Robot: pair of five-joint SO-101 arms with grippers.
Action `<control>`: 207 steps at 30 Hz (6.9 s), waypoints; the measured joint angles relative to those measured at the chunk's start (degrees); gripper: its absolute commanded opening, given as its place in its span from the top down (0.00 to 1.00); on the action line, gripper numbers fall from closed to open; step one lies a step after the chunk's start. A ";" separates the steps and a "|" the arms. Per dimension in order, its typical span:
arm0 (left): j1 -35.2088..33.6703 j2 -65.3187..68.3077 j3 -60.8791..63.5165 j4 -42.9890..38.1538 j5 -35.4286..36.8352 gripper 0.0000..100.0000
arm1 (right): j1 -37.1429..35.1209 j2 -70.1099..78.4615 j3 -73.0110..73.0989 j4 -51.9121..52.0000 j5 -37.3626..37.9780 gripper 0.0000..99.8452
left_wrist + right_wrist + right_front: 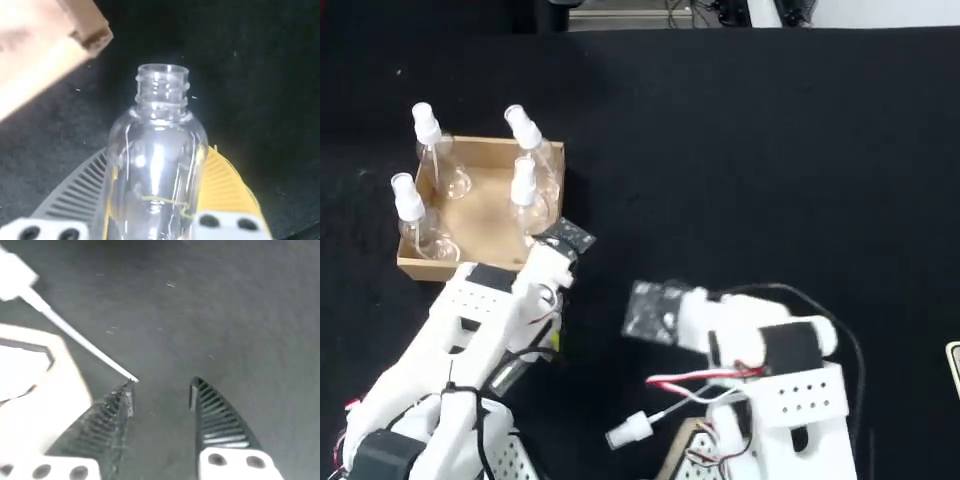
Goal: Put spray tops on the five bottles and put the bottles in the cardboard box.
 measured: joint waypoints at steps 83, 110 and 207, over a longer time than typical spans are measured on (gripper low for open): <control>-10.20 0.00 0.70 -1.85 0.00 0.97 | -59.87 21.01 10.81 -20.75 -21.10 0.77; -10.20 -0.26 0.70 -1.85 0.00 0.97 | -50.55 28.75 12.66 -28.31 -22.33 0.77; 18.81 -0.70 -19.96 -17.32 17.58 0.97 | 24.00 26.81 -55.65 -10.37 -64.70 0.99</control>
